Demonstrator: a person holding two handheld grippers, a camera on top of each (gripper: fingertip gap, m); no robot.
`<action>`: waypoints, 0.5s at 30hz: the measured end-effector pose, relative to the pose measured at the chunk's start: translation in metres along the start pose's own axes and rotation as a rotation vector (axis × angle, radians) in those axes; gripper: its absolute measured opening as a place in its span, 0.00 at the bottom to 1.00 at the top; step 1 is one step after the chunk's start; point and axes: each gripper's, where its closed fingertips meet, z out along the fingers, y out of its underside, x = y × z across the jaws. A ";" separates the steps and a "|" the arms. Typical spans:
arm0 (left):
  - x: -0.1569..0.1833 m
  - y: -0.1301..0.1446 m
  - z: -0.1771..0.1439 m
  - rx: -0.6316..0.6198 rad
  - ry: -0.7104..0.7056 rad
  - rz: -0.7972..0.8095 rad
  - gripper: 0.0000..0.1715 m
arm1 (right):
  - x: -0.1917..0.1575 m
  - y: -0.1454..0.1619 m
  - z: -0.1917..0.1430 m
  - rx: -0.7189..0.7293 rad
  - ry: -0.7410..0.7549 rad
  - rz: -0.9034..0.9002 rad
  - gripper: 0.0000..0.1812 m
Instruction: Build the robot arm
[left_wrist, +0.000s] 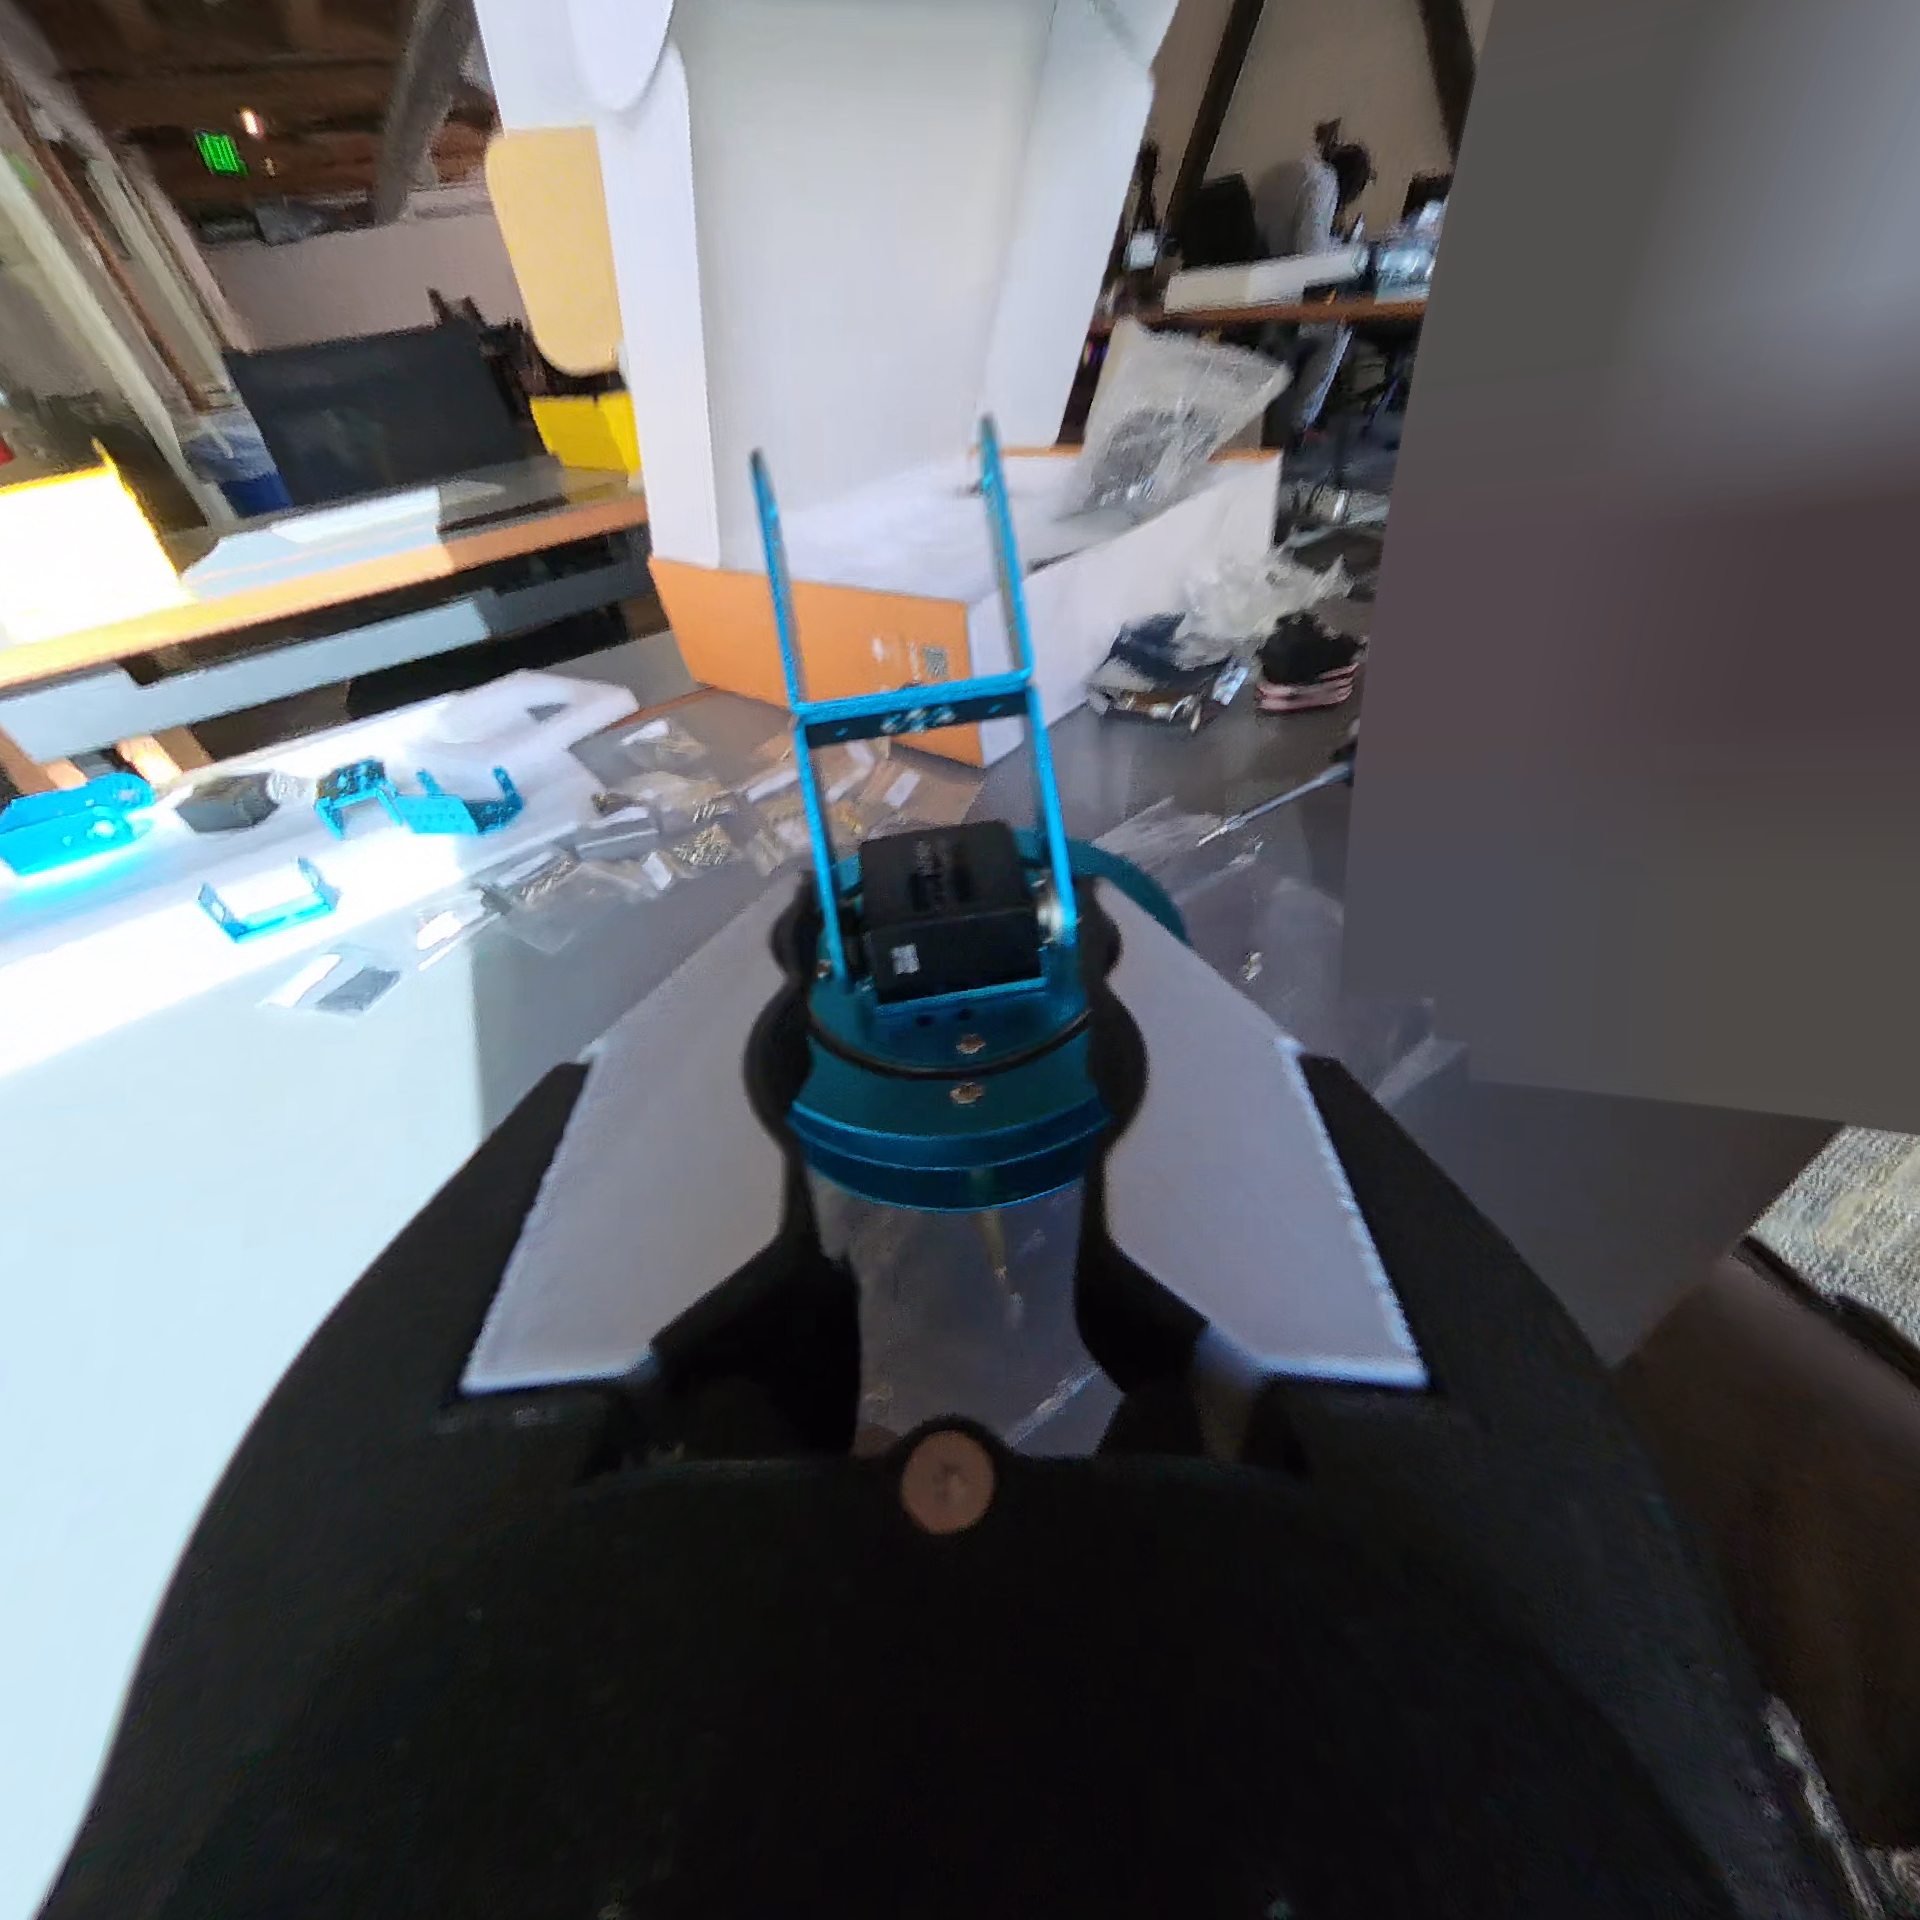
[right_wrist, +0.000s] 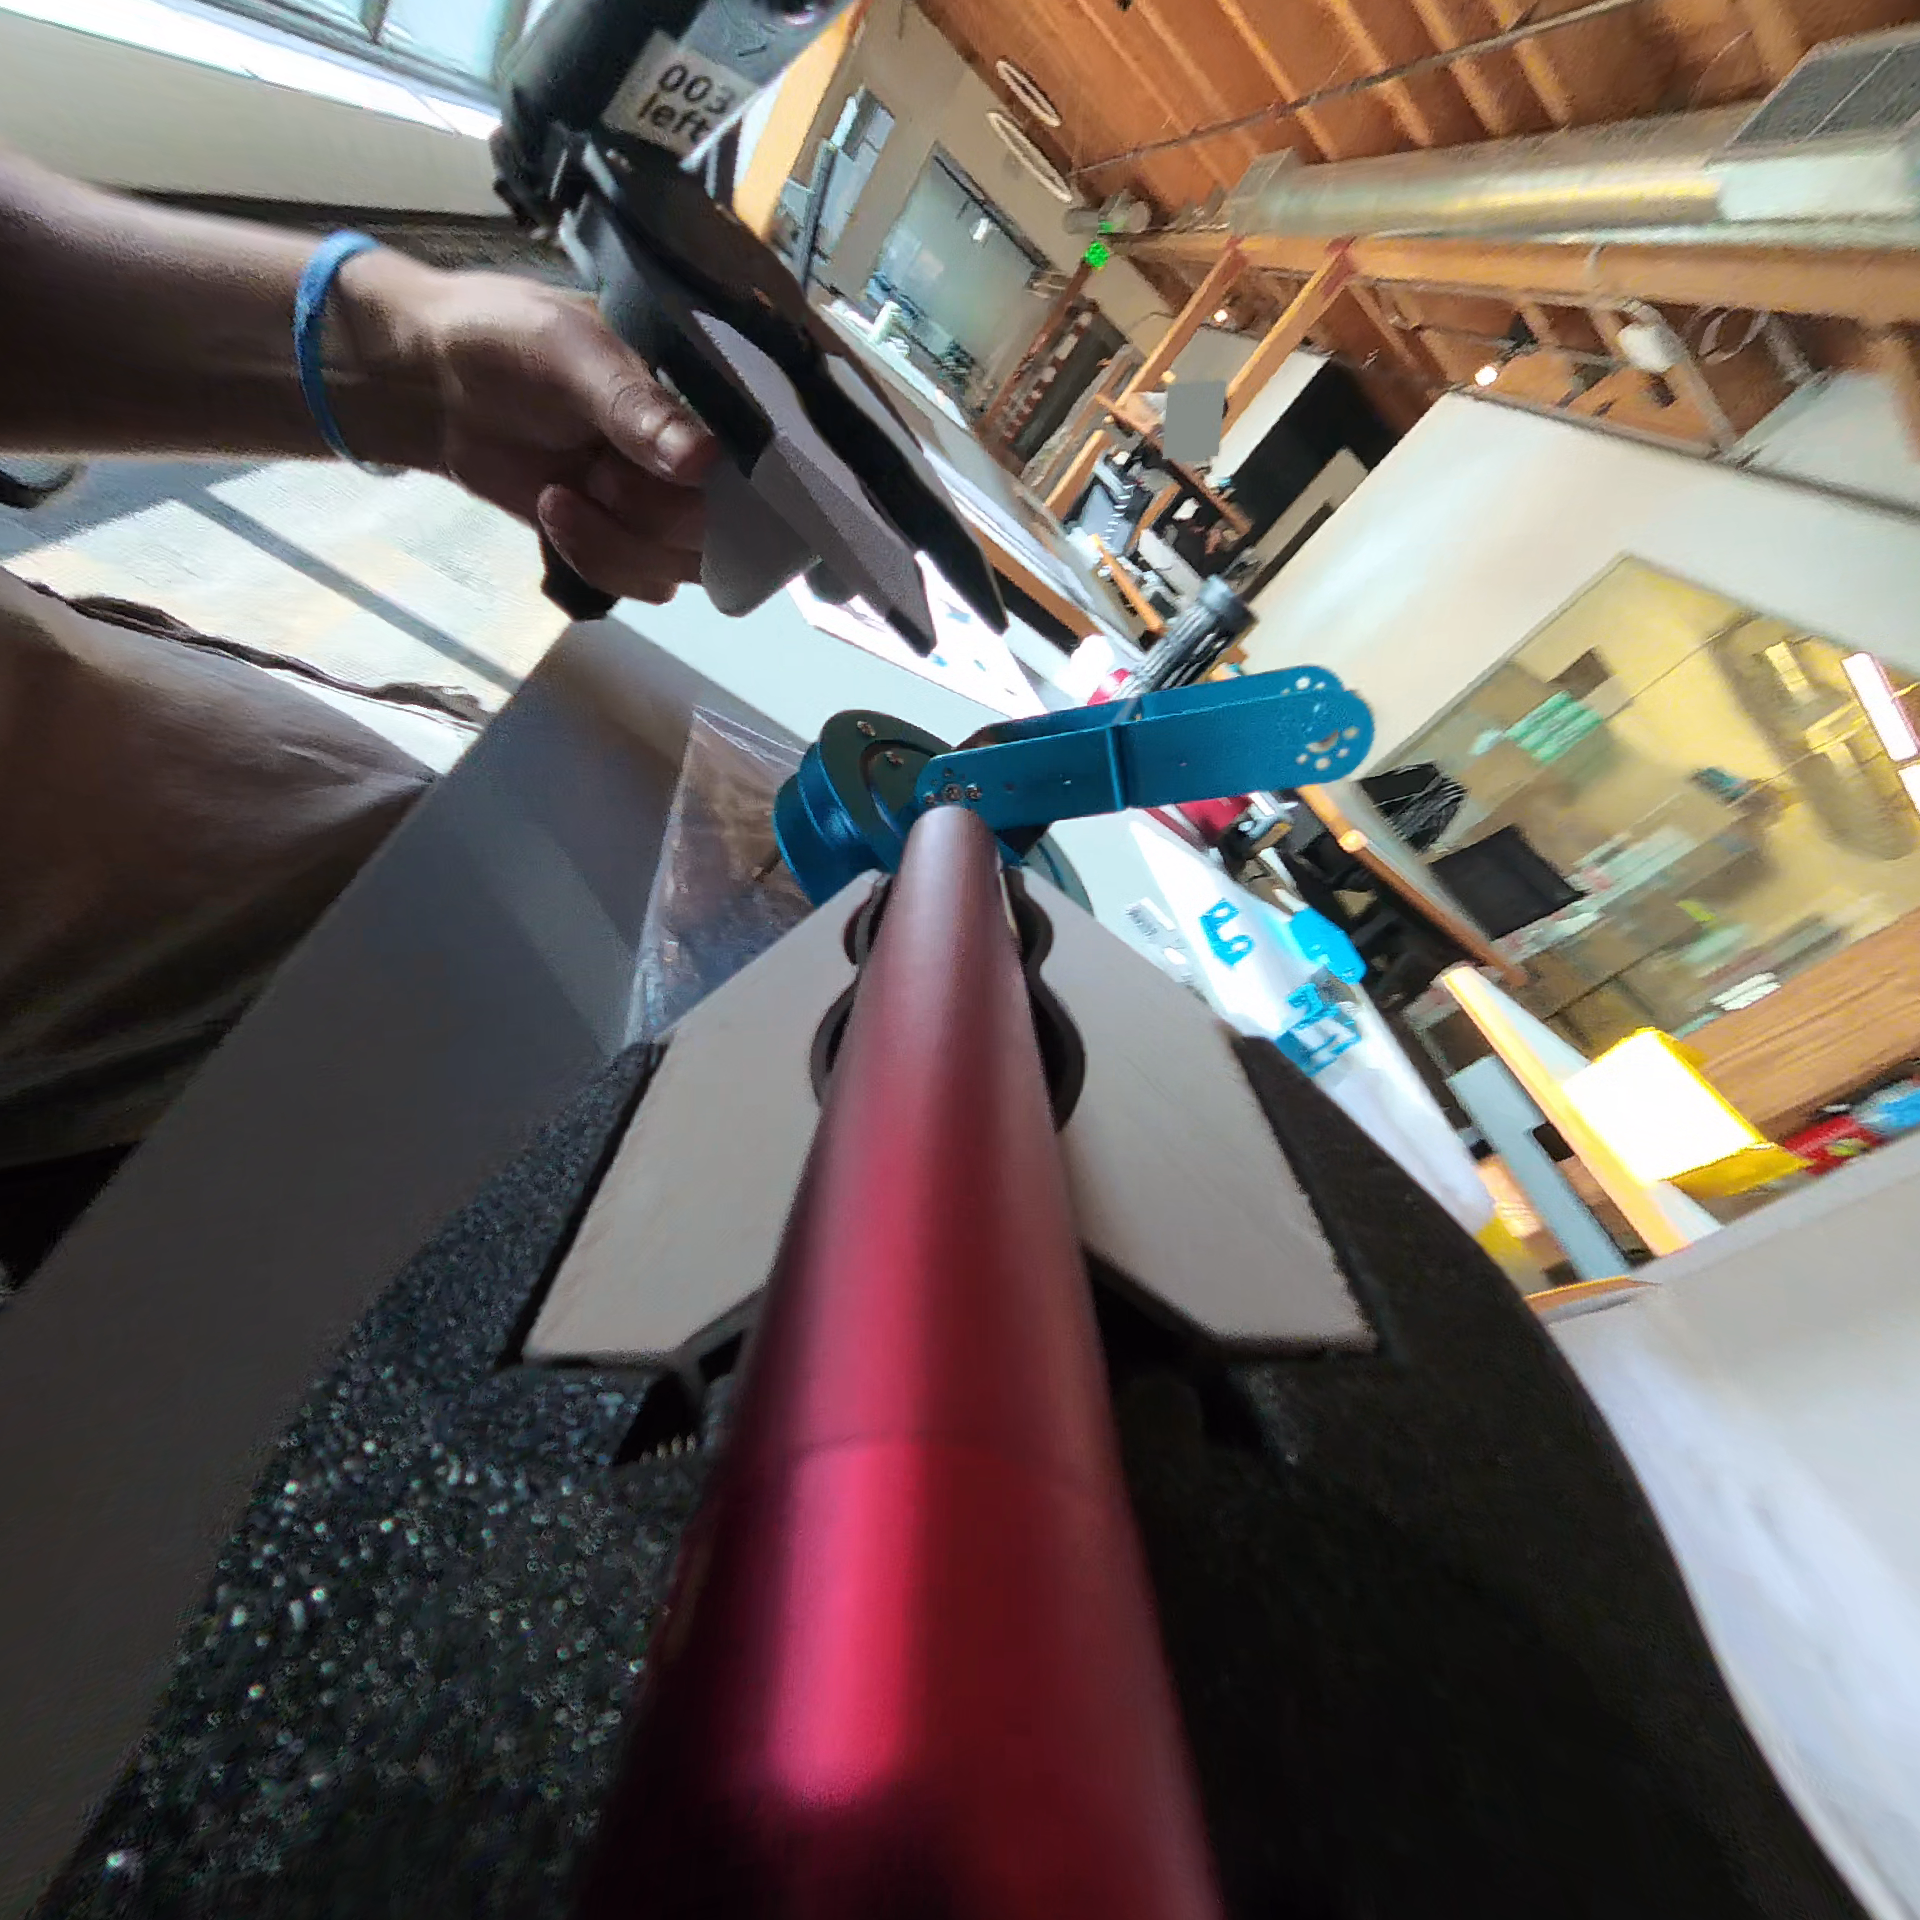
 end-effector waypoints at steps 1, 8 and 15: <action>-0.005 0.004 0.004 -0.029 -0.012 0.004 0.37 | 0.000 0.001 0.003 0.001 0.025 -0.044 0.12; -0.006 0.011 0.019 -0.095 0.032 -0.020 0.42 | -0.007 0.012 0.022 0.009 0.143 -0.386 0.12; -0.002 0.017 0.028 -0.118 0.040 -0.008 0.42 | -0.015 0.022 0.034 -0.006 0.144 -0.462 0.12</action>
